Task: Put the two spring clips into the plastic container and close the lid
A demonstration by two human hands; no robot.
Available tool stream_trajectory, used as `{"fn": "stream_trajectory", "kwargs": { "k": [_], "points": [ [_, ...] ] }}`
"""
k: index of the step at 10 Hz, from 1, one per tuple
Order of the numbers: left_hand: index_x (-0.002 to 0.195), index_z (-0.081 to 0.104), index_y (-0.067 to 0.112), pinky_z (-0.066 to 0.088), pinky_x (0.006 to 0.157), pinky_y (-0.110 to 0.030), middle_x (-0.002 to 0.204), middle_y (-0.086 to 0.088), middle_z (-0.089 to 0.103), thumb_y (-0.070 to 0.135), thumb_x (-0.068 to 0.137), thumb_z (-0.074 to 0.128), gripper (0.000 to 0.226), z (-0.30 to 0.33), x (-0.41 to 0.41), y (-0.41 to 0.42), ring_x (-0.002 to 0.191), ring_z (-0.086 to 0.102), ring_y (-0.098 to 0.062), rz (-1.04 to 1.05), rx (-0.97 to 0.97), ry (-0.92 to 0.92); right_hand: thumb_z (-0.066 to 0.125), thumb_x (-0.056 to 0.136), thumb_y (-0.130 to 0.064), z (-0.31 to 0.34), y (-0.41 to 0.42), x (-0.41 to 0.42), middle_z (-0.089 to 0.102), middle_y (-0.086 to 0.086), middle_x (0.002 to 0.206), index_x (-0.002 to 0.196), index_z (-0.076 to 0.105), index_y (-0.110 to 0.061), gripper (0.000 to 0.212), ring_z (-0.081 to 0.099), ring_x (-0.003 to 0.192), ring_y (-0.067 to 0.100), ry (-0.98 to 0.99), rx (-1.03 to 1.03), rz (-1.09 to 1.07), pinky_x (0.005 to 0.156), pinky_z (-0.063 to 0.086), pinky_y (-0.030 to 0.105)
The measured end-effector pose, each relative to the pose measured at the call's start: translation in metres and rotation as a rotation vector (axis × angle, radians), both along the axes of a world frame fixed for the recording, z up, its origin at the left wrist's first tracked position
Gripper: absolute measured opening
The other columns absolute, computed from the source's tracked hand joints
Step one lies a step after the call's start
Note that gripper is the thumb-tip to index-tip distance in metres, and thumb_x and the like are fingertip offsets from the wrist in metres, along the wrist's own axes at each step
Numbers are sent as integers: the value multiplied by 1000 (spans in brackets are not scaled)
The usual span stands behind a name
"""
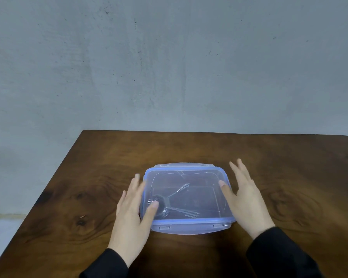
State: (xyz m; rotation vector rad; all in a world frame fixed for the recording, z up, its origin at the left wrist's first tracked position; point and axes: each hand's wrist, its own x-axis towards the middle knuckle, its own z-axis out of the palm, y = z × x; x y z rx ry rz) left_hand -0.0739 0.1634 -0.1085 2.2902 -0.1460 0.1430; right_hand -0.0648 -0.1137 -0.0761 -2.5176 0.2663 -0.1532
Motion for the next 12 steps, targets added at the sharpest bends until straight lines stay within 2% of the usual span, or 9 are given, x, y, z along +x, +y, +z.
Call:
{"fn": "stream_trajectory", "kwargs": {
  "k": [1,2,3,4,7,8,9,11,12],
  "points": [
    [134,56,28,18,116,-39,152,10,39,66,90,46,60,3,5,2,143,30,-6,-344,372,-300,48,101,-47,11,3,24,25,-15,163,156,33,-28,60,21,150,4,-31,-119,338,124,13,33],
    [131,59,26,19,114,-40,147,5,49,77,81,49,72,4,13,-2,139,37,-12,-478,535,-288,33,97,-60,9,8,47,24,-11,166,158,29,-27,69,16,151,3,110,-276,528,123,3,29],
    [130,59,26,17,115,-39,144,5,51,80,76,51,76,4,15,-5,139,37,-12,-484,541,-270,39,102,-54,8,9,56,33,-8,162,157,32,-25,62,25,149,12,138,-272,505,118,8,23],
    [129,60,27,18,115,-40,148,2,48,83,74,49,79,1,15,-7,142,34,-15,-466,584,-260,41,102,-52,7,10,60,43,-8,156,154,39,-25,58,35,143,15,112,-284,490,115,22,26],
    [128,61,27,17,119,-39,149,-1,46,74,85,43,66,-8,12,-13,141,35,-16,-398,615,-267,40,101,-54,-3,8,69,58,-11,136,147,49,-29,54,49,124,11,82,-272,489,108,33,31],
    [128,62,27,12,119,-36,150,0,45,73,86,43,66,-10,13,-14,141,33,-15,-396,604,-265,40,101,-54,-2,9,70,60,-12,131,147,50,-29,53,50,121,10,83,-280,488,107,34,30],
    [126,63,26,16,118,-38,148,0,48,74,84,44,67,-9,12,-13,140,37,-15,-393,596,-262,40,102,-54,-3,9,70,59,-13,131,148,48,-30,52,50,120,9,82,-287,486,106,33,28],
    [129,60,26,14,117,-37,149,3,47,82,76,47,78,-6,14,-13,141,34,-12,-385,578,-253,38,103,-52,-5,5,66,49,-14,150,150,46,-31,52,37,140,10,61,-204,477,115,21,28],
    [142,44,28,1,118,-30,159,10,25,87,68,51,94,4,10,-8,147,10,-5,-392,448,-162,35,96,-65,-4,-1,63,36,-20,158,152,41,-36,63,26,148,6,59,19,419,123,22,38]
  ]
}}
